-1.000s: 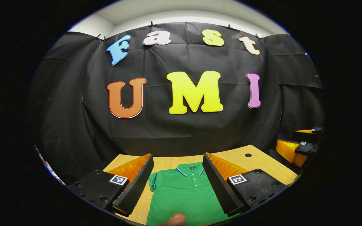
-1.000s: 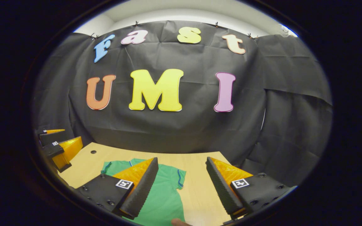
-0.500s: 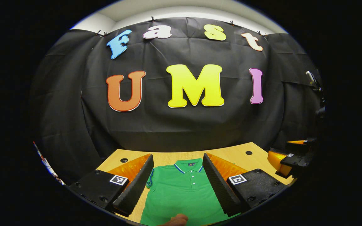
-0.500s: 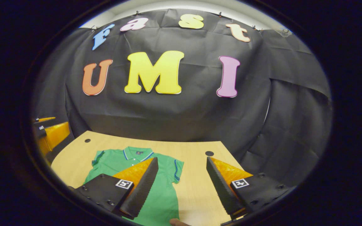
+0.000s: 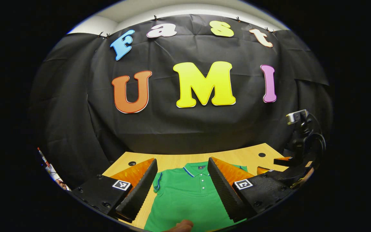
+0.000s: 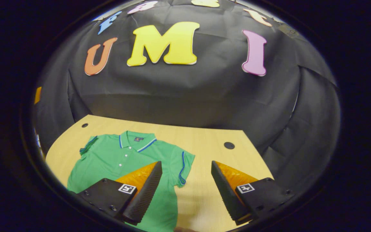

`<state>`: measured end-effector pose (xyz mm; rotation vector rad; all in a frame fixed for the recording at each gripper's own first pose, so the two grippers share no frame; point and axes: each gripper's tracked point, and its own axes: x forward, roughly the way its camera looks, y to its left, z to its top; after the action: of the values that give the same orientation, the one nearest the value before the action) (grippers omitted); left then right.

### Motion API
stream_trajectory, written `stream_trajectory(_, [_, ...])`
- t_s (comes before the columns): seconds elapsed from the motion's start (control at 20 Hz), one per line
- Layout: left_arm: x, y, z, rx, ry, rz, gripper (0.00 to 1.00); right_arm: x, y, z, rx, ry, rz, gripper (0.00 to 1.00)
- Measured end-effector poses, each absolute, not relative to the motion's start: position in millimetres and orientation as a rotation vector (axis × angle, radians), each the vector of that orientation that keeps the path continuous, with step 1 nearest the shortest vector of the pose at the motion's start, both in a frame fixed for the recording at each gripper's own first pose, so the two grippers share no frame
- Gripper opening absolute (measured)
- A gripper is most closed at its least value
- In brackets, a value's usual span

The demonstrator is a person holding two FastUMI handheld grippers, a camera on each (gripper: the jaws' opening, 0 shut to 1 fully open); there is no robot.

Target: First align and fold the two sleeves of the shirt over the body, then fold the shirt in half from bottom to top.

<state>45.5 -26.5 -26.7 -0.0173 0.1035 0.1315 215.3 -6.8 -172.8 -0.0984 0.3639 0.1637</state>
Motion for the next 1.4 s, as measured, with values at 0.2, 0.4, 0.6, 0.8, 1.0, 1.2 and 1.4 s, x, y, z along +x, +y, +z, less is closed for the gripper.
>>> stream_trajectory(0.2, [40,-21,-27,-0.019,0.127,0.184,1.00,265,-1,-222,-0.105,0.464,0.168,0.95])
stream_trajectory(0.4, [29,-10,-35,-0.009,0.158,0.242,1.00,297,5,-270,-0.113,0.579,0.165,0.97])
stream_trajectory(0.6, [22,-7,-52,-0.017,0.204,0.282,1.00,319,9,-283,-0.107,0.618,0.172,0.95])
stream_trajectory(0.8, [21,-17,-68,-0.021,0.246,0.277,1.00,332,13,-288,-0.070,0.673,0.178,0.97])
stream_trajectory(1.0, [21,-23,-71,-0.005,0.252,0.263,1.00,337,9,-291,-0.056,0.701,0.157,0.61])
stream_trajectory(1.2, [16,-20,-78,-0.006,0.268,0.277,1.00,337,11,-290,-0.051,0.704,0.164,0.28])
stream_trajectory(1.4, [10,-16,-87,-0.012,0.292,0.291,1.00,335,13,-291,-0.053,0.708,0.160,0.07])
